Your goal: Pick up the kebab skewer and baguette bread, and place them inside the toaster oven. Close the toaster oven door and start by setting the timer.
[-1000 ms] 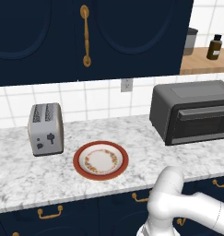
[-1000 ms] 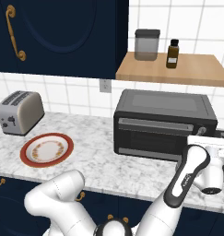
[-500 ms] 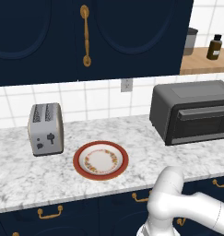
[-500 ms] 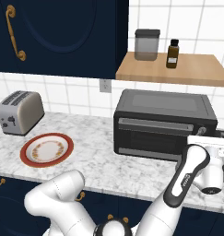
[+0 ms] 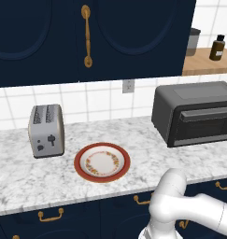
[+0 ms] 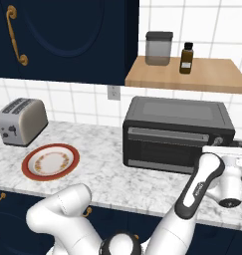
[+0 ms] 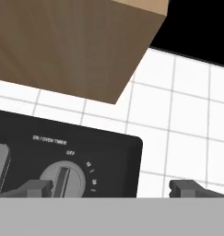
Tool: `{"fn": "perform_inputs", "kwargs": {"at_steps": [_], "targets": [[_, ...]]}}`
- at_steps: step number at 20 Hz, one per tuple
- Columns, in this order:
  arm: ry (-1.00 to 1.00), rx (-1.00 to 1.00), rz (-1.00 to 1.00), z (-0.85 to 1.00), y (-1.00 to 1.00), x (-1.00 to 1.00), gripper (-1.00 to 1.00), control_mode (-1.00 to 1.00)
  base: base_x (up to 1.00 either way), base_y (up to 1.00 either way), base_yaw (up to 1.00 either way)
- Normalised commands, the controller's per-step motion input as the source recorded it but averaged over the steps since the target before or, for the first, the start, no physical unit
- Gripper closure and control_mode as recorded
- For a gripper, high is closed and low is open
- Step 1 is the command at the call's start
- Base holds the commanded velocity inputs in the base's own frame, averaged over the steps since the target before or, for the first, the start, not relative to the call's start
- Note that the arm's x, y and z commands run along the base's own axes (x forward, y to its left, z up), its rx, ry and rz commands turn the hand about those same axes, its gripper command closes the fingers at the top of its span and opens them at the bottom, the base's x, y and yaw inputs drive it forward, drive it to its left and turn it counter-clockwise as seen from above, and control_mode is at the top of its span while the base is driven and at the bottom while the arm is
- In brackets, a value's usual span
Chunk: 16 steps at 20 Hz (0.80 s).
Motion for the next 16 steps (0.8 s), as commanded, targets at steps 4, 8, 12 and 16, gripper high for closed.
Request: {"fn": "perform_inputs", "kwargs": {"at_steps": [4,8,12,16], "targets": [[0.01,0.0,-0.04,0.02,0.0,0.0,-1.0,-1.0,0.0,0.0,0.0],[0.0,0.0,-0.05,0.0,0.0,0.0,-1.0,-1.0,0.0,0.0,0.0],[0.0,0.0,-0.04,0.09,0.0,0.0,-1.0,-1.0,0.0,0.0,0.0],[0.0,0.0,-0.02,0.17,0.0,-0.02,-1.0,-1.0,0.0,0.0,0.0]]}}
